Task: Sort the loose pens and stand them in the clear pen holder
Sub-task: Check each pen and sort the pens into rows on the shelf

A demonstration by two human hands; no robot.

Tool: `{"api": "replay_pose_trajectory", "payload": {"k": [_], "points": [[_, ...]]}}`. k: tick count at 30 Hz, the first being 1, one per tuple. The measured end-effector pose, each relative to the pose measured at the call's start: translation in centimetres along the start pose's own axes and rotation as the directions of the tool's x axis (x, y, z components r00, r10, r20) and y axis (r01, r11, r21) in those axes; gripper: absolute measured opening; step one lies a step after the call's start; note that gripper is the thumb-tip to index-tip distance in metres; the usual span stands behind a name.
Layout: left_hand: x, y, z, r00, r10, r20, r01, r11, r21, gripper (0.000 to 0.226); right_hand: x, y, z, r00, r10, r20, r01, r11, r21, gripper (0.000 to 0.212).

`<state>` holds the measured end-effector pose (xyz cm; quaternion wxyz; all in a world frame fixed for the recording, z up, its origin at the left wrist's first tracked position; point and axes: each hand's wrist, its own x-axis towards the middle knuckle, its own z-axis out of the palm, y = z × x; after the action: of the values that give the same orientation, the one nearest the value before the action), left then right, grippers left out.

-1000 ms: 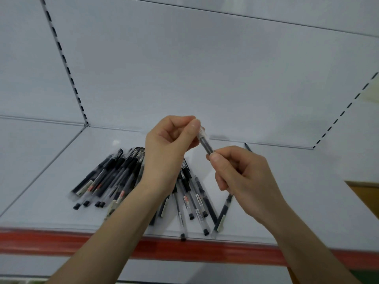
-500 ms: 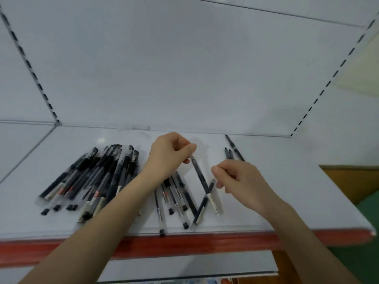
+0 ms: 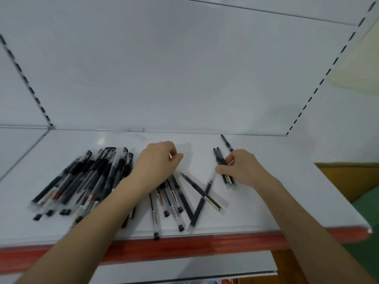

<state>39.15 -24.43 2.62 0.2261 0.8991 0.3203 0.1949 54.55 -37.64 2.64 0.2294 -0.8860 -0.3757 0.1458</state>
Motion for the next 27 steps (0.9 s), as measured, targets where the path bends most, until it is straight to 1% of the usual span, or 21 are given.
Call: {"api": "replay_pose_trajectory", "payload": {"k": [2,5,7,8,10,13,14,16,20,22,24,25,26,27], "points": [[-0.3,-0.6,-0.8,1.000,0.000,-0.021,0.000,1.000,0.002,0.022,0.2,-0.1,0.2,1.000,-0.006,0.006,0.006,0.999,0.040,0.030],[0.8,-2.5,-2.5,0.996,0.006,-0.086,0.000,0.997,0.073,0.019,0.3,-0.4,0.2,0.998,-0.044,-0.044,0.045,0.998,0.031,0.022],[2.5,-4.3,-3.6,0.995,0.022,-0.100,-0.009,0.992,0.129,0.018,0.5,-0.8,0.1,0.994,-0.082,-0.071,0.086,0.995,0.049,0.018],[3.4,-5.1,-3.9,0.996,0.024,-0.082,-0.010,0.986,0.166,0.019,0.5,-1.0,0.1,0.992,-0.102,-0.080,0.107,0.993,0.059,0.016],[5.1,-6.6,-4.3,1.000,0.002,-0.002,-0.001,0.969,0.245,0.023,0.3,-1.5,0.2,0.987,-0.138,-0.087,0.146,0.985,0.090,0.015],[6.9,-8.0,-4.2,0.986,-0.044,0.162,-0.012,0.945,0.328,0.030,-0.3,-2.2,0.4,0.980,-0.184,-0.076,0.193,0.972,0.136,0.026],[7.3,-8.2,-4.1,0.980,-0.046,0.195,-0.023,0.941,0.337,0.031,-0.4,-2.3,0.4,0.979,-0.191,-0.072,0.199,0.971,0.133,0.027],[7.8,-8.4,-3.8,0.976,-0.044,0.214,-0.032,0.940,0.339,0.030,-0.7,-2.3,0.3,0.979,-0.190,-0.074,0.199,0.969,0.145,0.027],[8.3,-8.4,-3.4,0.977,-0.056,0.207,-0.015,0.944,0.330,0.024,-1.0,-2.1,0.2,0.976,-0.191,-0.109,0.207,0.963,0.174,0.026],[7.9,-8.2,-3.5,0.979,-0.043,0.201,-0.013,0.962,0.272,0.022,-1.3,-2.2,0.1,0.973,-0.199,-0.120,0.220,0.955,0.197,0.025],[7.2,-7.2,-4.0,0.991,0.001,0.135,-0.013,0.996,0.087,0.018,-1.7,-2.5,-0.2,0.966,-0.221,-0.135,0.248,0.939,0.238,0.021],[6.5,-6.3,-4.3,0.996,0.020,0.084,-0.015,0.998,-0.055,0.014,-2.0,-2.8,-0.4,0.961,-0.233,-0.151,0.266,0.928,0.261,0.018],[5.7,-5.2,-4.8,0.999,0.025,0.046,-0.014,0.973,-0.232,0.011,-2.3,-3.1,-0.6,0.954,-0.245,-0.170,0.286,0.914,0.288,0.015],[4.7,-4.0,-5.3,0.999,0.023,0.031,-0.007,0.901,-0.433,0.011,-2.6,-3.5,-0.9,0.946,-0.261,-0.190,0.311,0.894,0.322,0.014]]}}
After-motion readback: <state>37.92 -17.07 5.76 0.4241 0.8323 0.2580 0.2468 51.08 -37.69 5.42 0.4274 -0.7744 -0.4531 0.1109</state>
